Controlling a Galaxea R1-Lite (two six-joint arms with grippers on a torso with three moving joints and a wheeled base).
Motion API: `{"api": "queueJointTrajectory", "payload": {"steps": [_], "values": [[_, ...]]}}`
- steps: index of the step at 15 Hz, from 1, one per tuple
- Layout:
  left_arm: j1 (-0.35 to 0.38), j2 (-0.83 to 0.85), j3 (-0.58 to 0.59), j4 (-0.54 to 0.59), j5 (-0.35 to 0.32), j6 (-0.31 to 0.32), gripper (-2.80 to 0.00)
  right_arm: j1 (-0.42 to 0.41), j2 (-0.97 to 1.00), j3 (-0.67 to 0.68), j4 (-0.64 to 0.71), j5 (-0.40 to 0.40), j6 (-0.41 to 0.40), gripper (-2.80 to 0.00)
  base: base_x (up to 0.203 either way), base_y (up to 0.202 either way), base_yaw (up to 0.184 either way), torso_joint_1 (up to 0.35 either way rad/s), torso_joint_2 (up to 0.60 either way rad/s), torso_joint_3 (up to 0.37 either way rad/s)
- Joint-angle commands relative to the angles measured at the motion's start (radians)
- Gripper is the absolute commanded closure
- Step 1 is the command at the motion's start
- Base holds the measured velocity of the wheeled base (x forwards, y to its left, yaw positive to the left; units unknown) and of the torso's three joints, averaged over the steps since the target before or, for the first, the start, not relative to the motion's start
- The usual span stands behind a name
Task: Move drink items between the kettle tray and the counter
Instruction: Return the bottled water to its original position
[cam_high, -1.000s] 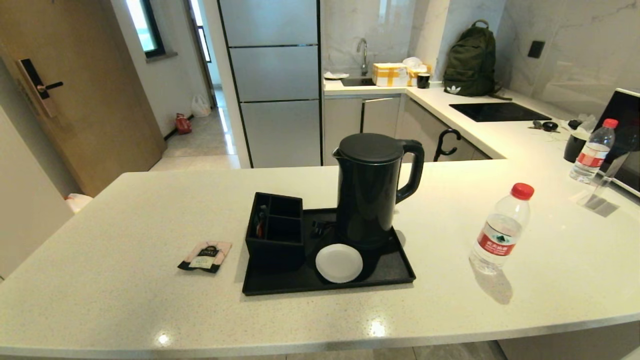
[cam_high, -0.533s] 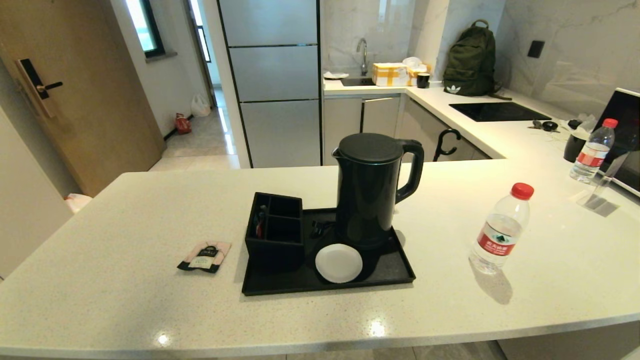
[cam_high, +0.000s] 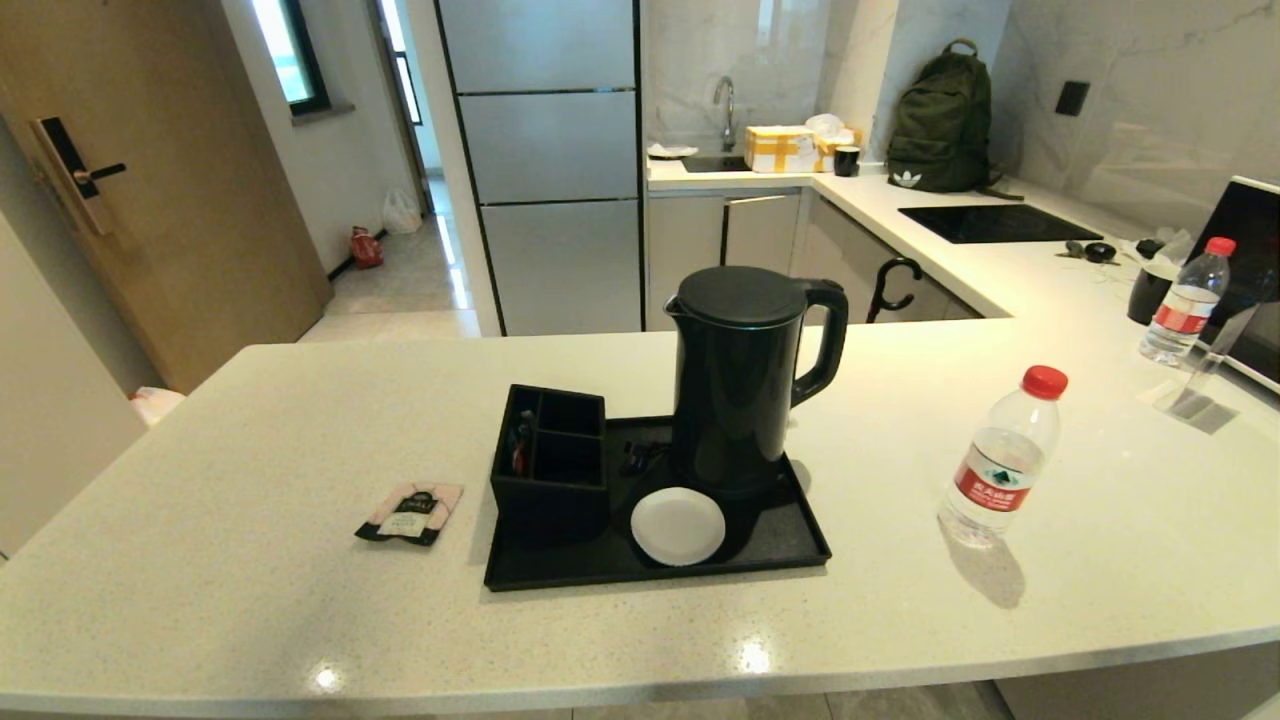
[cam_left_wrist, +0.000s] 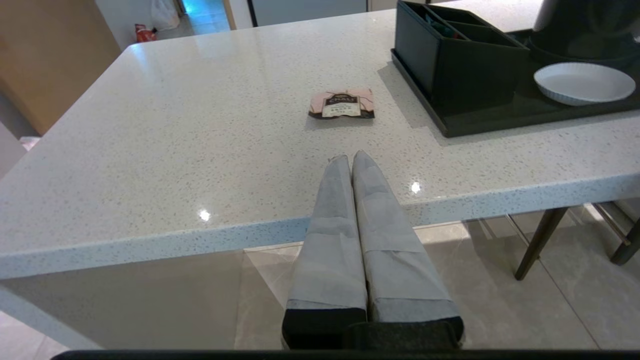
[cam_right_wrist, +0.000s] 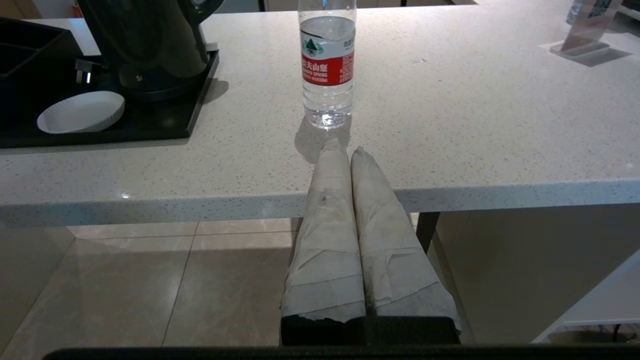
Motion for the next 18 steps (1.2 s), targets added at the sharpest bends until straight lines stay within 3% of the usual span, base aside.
{"api": "queueJointTrajectory", "payload": {"steps": [1, 10, 12, 14, 18], "values": [[0.000, 0.001, 0.003, 0.001, 0.001, -0.005, 0.00, 0.000, 0.001, 0.002, 0.001, 0.000, 0.000, 0.00, 0.000, 0.000, 0.000, 0.000, 0.00, 0.000], [0.000, 0.001, 0.003, 0.001, 0.001, -0.005, 0.00, 0.000, 0.001, 0.002, 0.001, 0.000, -0.002, 0.00, 0.000, 0.000, 0.000, 0.000, 0.00, 0.000], [0.000, 0.001, 0.003, 0.001, 0.001, -0.005, 0.00, 0.000, 0.001, 0.000, 0.000, -0.003, -0.013, 0.00, 0.000, 0.000, 0.000, 0.000, 0.00, 0.000], [0.000, 0.001, 0.003, 0.001, 0.001, -0.005, 0.00, 0.000, 0.001, -0.003, -0.003, -0.001, -0.077, 0.00, 0.000, 0.000, 0.000, 0.000, 0.00, 0.000], [0.000, 0.001, 0.003, 0.001, 0.001, -0.005, 0.00, 0.000, 0.001, 0.003, -0.026, 0.000, -0.074, 0.00, 0.000, 0.000, 0.000, 0.000, 0.00, 0.000]]}}
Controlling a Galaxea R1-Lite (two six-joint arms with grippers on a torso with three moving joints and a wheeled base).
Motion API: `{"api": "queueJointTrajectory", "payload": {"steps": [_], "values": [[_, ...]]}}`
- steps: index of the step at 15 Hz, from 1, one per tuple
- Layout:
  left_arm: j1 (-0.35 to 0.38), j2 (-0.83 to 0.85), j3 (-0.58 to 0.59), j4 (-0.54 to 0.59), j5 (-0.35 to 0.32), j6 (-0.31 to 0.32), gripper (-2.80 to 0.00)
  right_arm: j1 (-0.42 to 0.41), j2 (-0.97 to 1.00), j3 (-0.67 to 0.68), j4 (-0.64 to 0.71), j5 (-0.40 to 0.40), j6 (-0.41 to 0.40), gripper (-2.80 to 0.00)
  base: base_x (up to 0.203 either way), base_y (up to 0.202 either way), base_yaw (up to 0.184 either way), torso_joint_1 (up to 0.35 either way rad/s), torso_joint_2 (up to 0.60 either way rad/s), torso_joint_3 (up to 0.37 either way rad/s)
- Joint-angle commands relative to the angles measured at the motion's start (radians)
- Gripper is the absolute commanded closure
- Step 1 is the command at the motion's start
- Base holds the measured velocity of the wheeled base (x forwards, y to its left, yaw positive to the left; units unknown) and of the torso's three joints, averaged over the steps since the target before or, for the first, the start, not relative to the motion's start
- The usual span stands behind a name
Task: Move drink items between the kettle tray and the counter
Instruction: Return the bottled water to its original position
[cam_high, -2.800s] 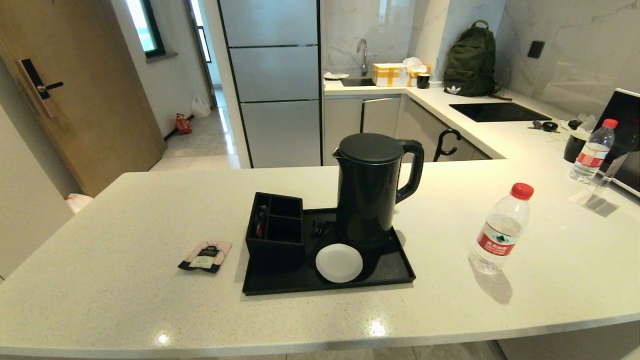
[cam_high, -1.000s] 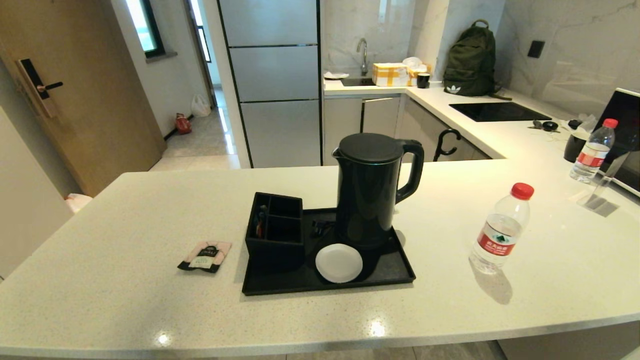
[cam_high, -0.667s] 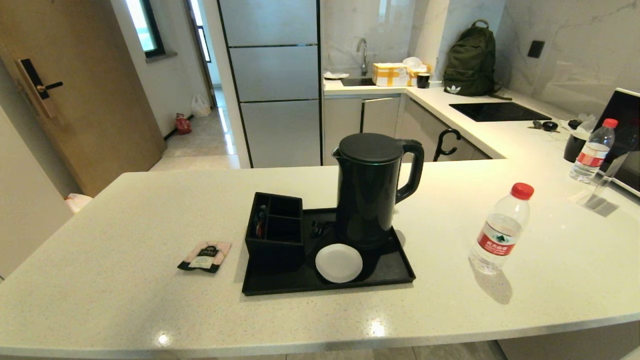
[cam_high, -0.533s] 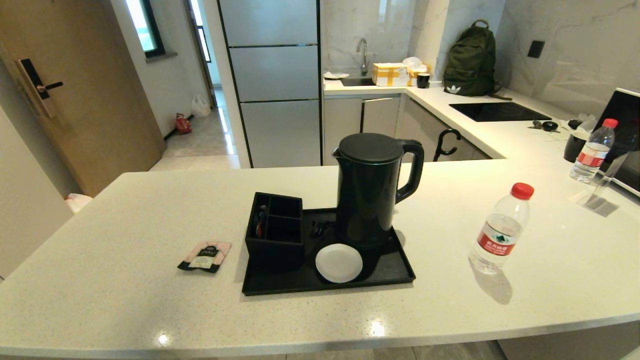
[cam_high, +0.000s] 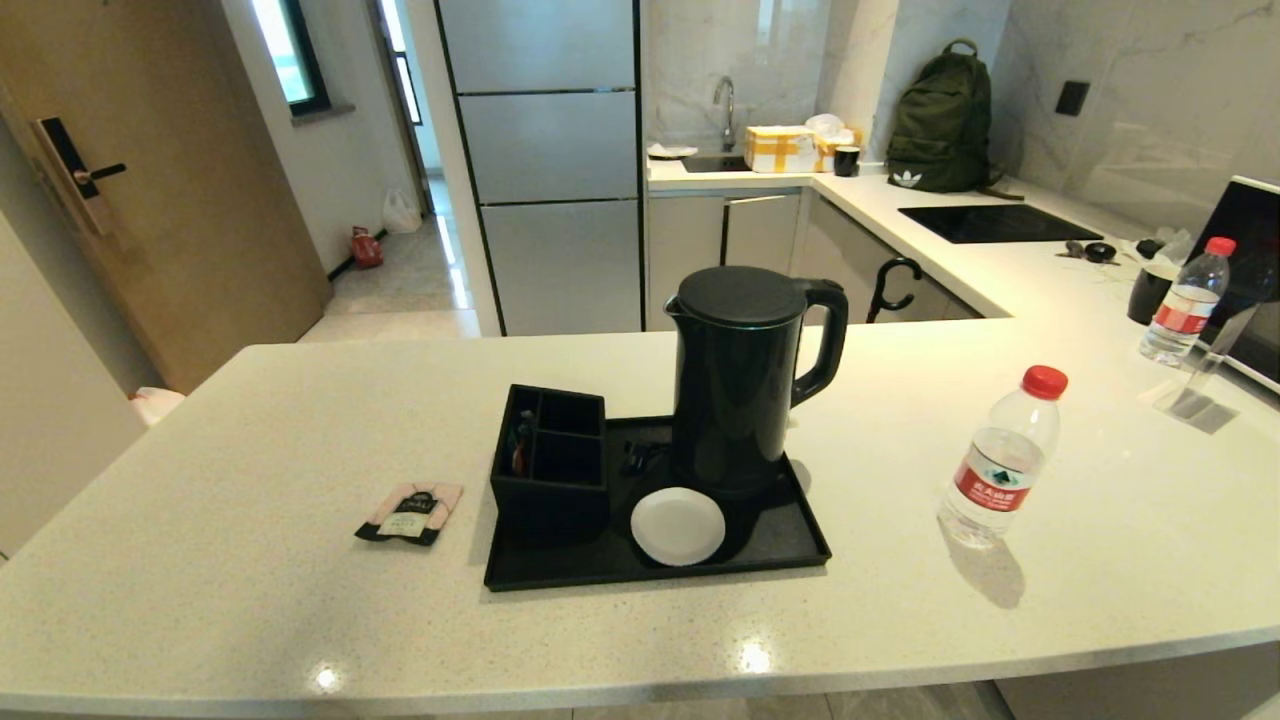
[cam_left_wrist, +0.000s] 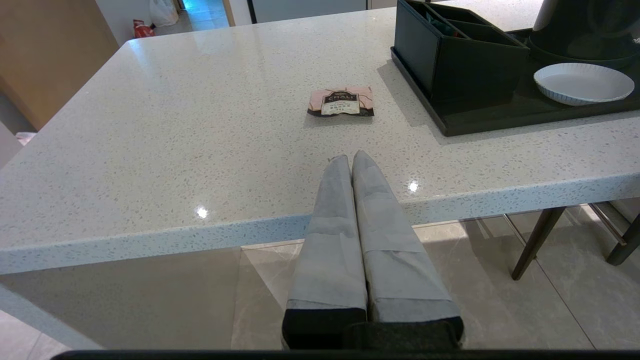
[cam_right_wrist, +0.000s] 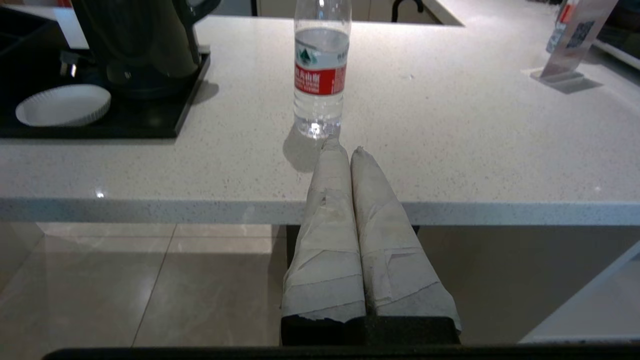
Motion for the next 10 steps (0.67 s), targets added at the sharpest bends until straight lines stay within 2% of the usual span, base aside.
{"api": "queueJointTrajectory", "payload": {"steps": [1, 6, 7, 8, 10], "values": [[0.000, 0.001, 0.000, 0.000, 0.000, 0.000, 0.00, 0.000, 0.001, 0.005, -0.002, 0.001, 0.001, 0.00, 0.000, 0.000, 0.000, 0.000, 0.00, 0.000], [0.000, 0.001, 0.000, 0.000, 0.000, 0.000, 0.00, 0.000, 0.002, -0.001, 0.001, 0.004, 0.000, 0.00, 0.000, 0.000, 0.000, 0.000, 0.00, 0.000], [0.000, 0.001, 0.000, 0.000, 0.000, 0.000, 0.00, 0.000, 0.030, -0.037, 0.010, 0.017, 0.008, 0.00, 0.000, 0.000, 0.000, 0.000, 0.00, 0.000], [0.000, 0.001, 0.000, 0.000, 0.000, 0.000, 0.00, 0.000, 0.074, -0.099, 0.022, 0.026, 0.018, 0.00, 0.000, 0.000, 0.000, 0.000, 0.00, 0.000], [0.000, 0.001, 0.000, 0.000, 0.000, 0.000, 0.00, -0.001, 0.232, -0.363, 0.110, 0.041, 0.057, 0.00, 0.000, 0.000, 0.000, 0.000, 0.00, 0.000]]}}
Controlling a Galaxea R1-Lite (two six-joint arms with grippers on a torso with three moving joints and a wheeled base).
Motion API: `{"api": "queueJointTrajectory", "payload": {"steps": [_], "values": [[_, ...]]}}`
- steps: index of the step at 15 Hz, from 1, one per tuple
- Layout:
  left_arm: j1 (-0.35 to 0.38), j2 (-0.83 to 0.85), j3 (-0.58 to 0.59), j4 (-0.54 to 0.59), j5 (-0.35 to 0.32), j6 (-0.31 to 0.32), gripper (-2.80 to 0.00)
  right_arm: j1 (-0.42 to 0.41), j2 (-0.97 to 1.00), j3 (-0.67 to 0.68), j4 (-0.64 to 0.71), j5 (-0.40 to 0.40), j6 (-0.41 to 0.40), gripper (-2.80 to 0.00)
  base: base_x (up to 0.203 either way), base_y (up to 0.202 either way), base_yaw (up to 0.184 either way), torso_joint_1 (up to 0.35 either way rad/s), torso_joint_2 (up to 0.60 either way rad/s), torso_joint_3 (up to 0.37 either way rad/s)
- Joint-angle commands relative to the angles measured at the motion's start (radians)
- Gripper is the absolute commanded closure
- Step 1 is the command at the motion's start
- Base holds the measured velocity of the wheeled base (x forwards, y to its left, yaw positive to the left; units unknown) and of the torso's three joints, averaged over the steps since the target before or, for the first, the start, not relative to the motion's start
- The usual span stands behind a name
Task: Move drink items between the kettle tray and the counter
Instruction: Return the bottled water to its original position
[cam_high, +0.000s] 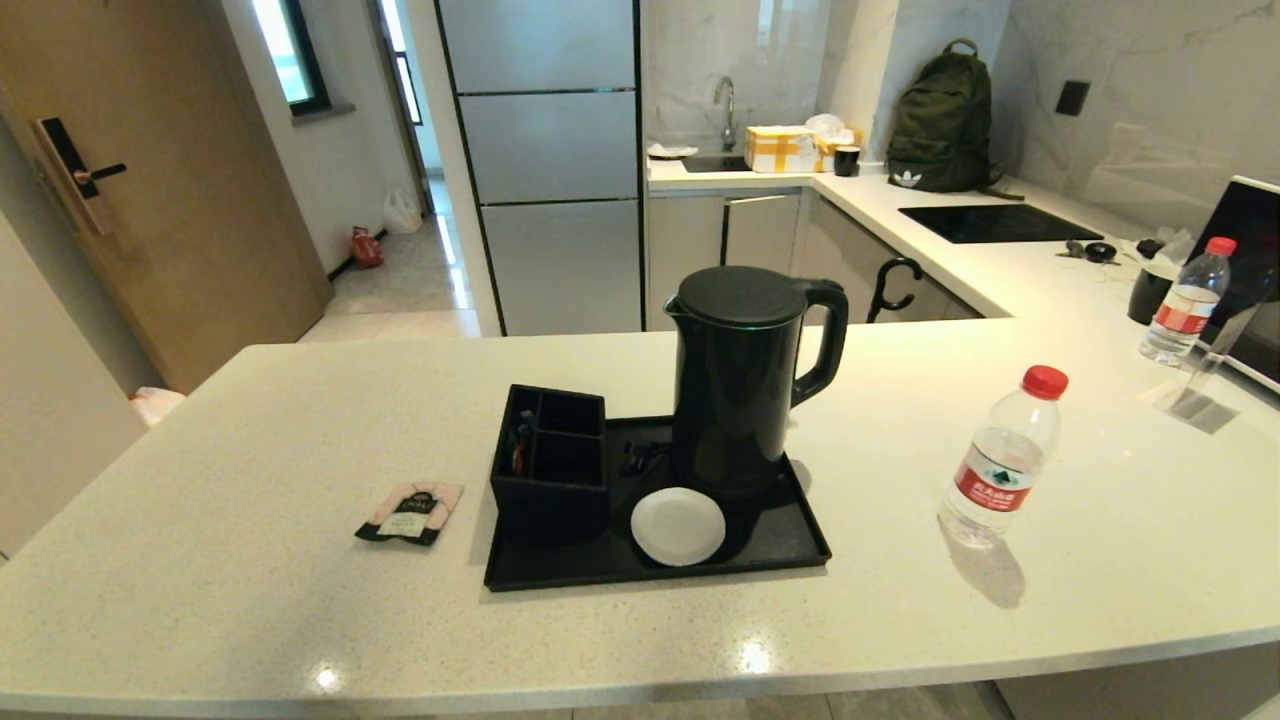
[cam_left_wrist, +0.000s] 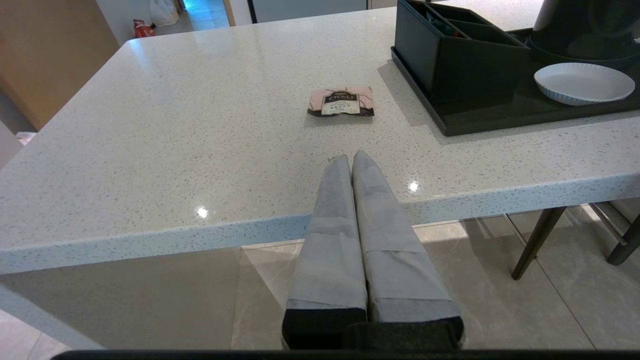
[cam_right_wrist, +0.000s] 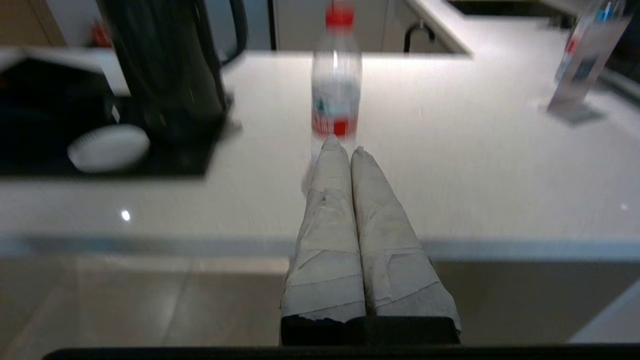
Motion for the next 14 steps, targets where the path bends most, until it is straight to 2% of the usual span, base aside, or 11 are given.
{"api": "queueJointTrajectory", "payload": {"steps": [1, 3, 4, 6, 8, 10, 12, 13, 14], "values": [[0.000, 0.001, 0.000, 0.000, 0.000, 0.000, 0.00, -0.002, 0.261, -0.309, 0.136, 0.012, 0.034, 0.00, 0.000, 0.000, 0.000, 0.000, 0.00, 0.000], [0.000, 0.001, 0.000, 0.000, 0.000, 0.000, 0.00, -0.002, 0.533, -0.476, 0.294, 0.026, 0.073, 0.00, 0.000, 0.000, 0.000, 0.000, 0.00, 0.000], [0.000, 0.001, 0.000, 0.000, 0.000, 0.000, 0.00, -0.001, 0.642, -0.496, 0.343, 0.030, 0.092, 0.00, 0.000, 0.000, 0.000, 0.000, 0.00, 0.000], [0.000, 0.001, 0.000, 0.000, 0.000, 0.000, 0.00, 0.000, 0.911, -0.484, 0.318, 0.020, 0.153, 0.00, 0.000, 0.000, 0.000, 0.000, 0.00, 0.000], [0.000, 0.001, 0.000, 0.000, 0.000, 0.000, 0.00, 0.005, 1.131, -0.437, 0.200, -0.053, 0.202, 0.00, 0.000, 0.000, 0.000, 0.000, 0.00, 0.000], [0.000, 0.001, 0.000, 0.000, 0.000, 0.000, 0.00, 0.026, 1.259, -0.338, -0.103, -0.133, 0.239, 0.00, 0.000, 0.000, 0.000, 0.000, 0.00, 0.000], [0.000, 0.001, 0.000, 0.000, 0.000, 0.000, 0.00, 0.042, 1.350, -0.274, -0.296, -0.172, 0.256, 0.00, 0.000, 0.000, 0.000, 0.000, 0.00, 0.000], [0.000, 0.001, 0.000, 0.000, 0.000, 0.000, 0.00, 0.046, 1.387, -0.255, -0.334, -0.182, 0.261, -2.80, 0.000, 0.000, 0.000, 0.000, 0.00, 0.000], [0.000, 0.001, 0.000, 0.000, 0.000, 0.000, 0.00, 0.049, 1.402, -0.239, -0.355, -0.189, 0.267, -2.80, 0.000, 0.000, 0.000, 0.000, 0.00, 0.000]]}}
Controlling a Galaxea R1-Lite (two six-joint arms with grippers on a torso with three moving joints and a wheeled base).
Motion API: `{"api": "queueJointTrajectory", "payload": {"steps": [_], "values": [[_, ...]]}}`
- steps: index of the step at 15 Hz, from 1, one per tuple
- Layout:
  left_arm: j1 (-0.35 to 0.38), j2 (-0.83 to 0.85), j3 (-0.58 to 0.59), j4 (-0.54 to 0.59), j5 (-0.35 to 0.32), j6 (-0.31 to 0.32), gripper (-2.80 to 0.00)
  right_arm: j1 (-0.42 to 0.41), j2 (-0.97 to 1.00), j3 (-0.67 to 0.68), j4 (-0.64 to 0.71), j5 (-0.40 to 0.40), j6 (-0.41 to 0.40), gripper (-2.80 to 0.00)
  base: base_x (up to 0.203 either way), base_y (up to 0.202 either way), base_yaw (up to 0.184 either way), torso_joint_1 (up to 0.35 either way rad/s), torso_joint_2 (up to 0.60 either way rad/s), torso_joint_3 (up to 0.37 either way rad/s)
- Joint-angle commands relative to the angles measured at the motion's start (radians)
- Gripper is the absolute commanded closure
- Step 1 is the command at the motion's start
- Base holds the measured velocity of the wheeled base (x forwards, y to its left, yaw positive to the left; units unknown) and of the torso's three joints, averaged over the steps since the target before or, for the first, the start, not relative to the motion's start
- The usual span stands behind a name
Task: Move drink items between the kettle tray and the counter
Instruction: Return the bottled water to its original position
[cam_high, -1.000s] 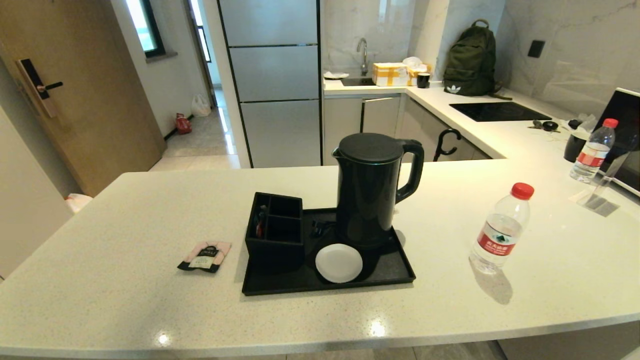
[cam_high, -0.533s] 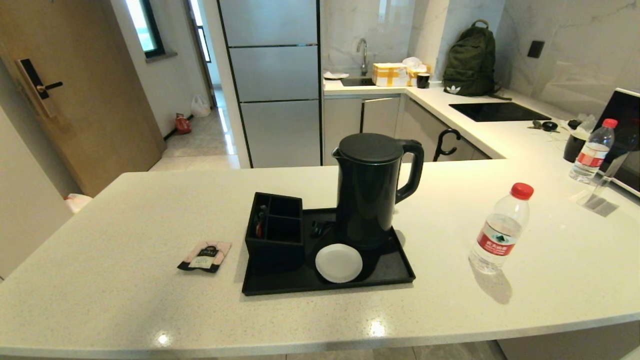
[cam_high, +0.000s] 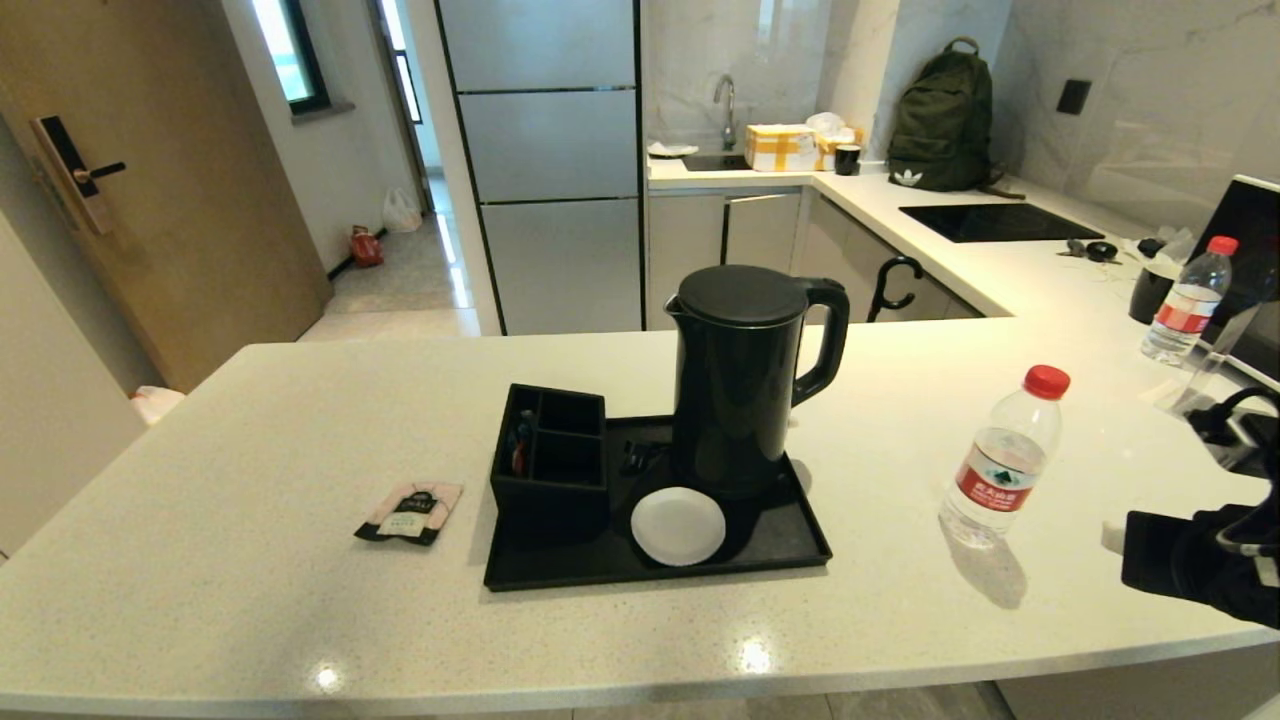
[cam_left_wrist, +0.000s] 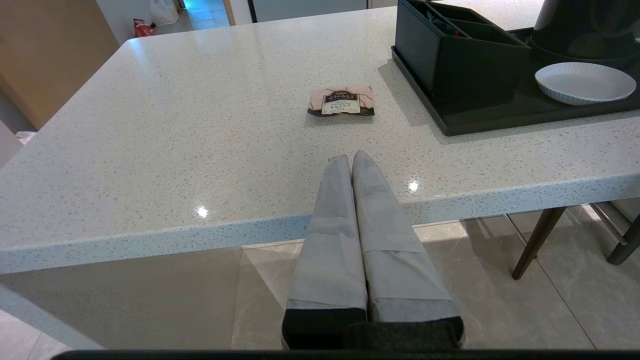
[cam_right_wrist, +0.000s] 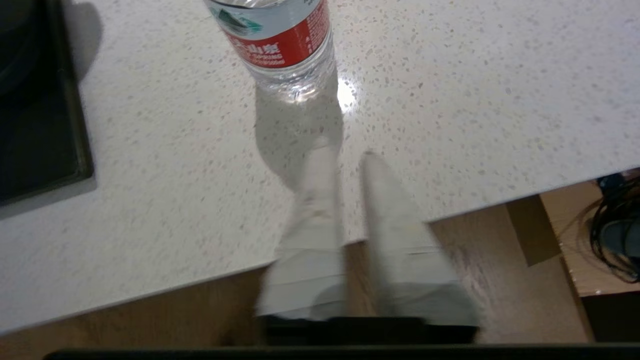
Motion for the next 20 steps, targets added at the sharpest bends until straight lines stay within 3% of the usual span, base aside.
{"api": "queueJointTrajectory", "payload": {"steps": [1, 8, 14, 18, 20], "values": [[0.000, 0.001, 0.000, 0.000, 0.000, 0.001, 0.00, 0.011, 0.096, 0.041, -0.064, -0.003, 0.005, -2.80, 0.000, 0.000, 0.000, 0.000, 0.00, 0.000], [0.000, 0.001, 0.000, 0.000, 0.000, 0.001, 0.00, 0.033, 0.118, 0.044, -0.101, 0.009, 0.012, -2.80, 0.000, 0.000, 0.000, 0.000, 0.00, 0.000], [0.000, 0.001, 0.000, 0.000, 0.000, 0.001, 0.00, 0.041, 0.467, 0.043, -0.647, -0.016, -0.001, -2.80, 0.000, 0.000, 0.000, 0.000, 0.00, 0.000], [0.000, 0.001, 0.000, 0.000, 0.000, 0.001, 0.00, 0.042, 0.521, 0.020, -0.722, -0.043, -0.002, -2.80, 0.000, 0.000, 0.000, 0.000, 0.00, 0.000], [0.000, 0.001, 0.000, 0.000, 0.000, 0.001, 0.00, 0.042, 0.659, -0.015, -0.815, -0.093, -0.005, -2.80, 0.000, 0.000, 0.000, 0.000, 0.00, 0.000]]}}
